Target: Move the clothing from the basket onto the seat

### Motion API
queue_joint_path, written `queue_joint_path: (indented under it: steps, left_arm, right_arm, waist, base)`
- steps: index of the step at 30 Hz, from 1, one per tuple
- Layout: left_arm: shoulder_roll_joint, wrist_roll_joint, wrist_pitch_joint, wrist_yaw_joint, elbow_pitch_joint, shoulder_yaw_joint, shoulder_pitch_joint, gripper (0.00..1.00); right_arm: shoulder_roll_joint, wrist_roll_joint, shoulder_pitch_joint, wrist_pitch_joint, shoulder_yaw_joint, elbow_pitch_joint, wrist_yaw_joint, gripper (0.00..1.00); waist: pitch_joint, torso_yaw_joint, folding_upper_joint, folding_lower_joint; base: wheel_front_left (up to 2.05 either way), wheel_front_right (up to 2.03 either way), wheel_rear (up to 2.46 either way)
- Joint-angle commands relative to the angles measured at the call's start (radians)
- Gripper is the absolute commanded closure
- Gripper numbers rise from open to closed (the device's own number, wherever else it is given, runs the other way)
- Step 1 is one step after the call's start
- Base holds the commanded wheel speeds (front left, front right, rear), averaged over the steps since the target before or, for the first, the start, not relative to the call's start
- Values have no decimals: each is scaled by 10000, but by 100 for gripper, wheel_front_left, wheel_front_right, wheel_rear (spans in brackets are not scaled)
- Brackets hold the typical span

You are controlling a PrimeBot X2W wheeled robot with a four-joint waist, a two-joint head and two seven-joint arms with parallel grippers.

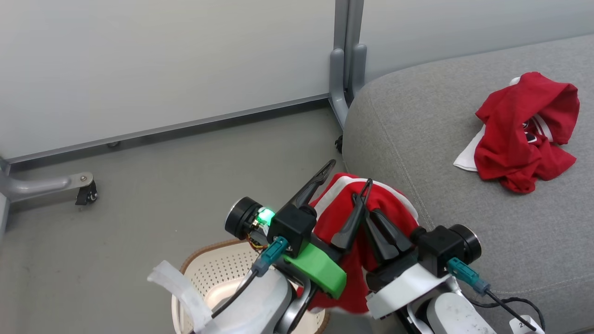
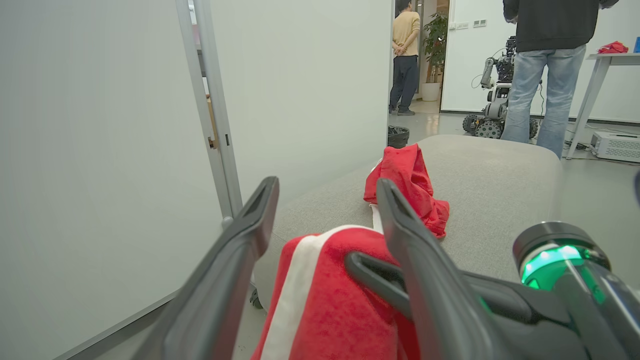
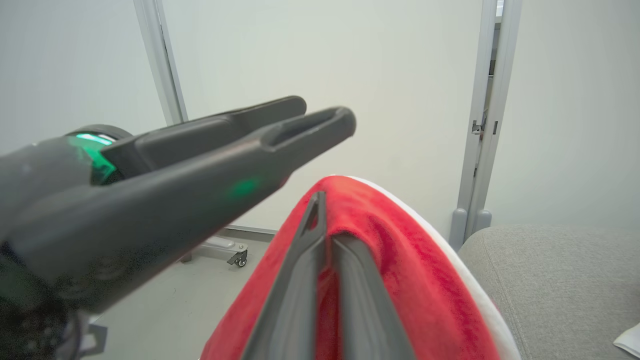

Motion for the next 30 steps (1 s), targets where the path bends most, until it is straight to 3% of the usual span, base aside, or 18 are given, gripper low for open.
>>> queue_joint_path:
  steps: [1, 16, 30]
  left_arm:
    - [20, 90, 3, -55, 40, 34, 196, 0]
    - [74, 577, 5, 43, 186, 501, 494, 0]
    - [806, 1190, 5, 249, -659, 2136, 1668, 0]
  right_arm:
    - [-16, -44, 109, -30, -27, -36, -7, 100]
    - [-17, -375, 278, -30, -547, -455, -7, 100]
    - [-141, -550, 406, -30, -1434, -1468, -7, 100]
  waist:
    - [-12, -6, 0, 0]
    - [227, -608, 0, 0]
    - [968, -2384, 0, 0]
  base:
    - [0, 0, 0]
    - [0, 0, 0]
    - [0, 0, 0]
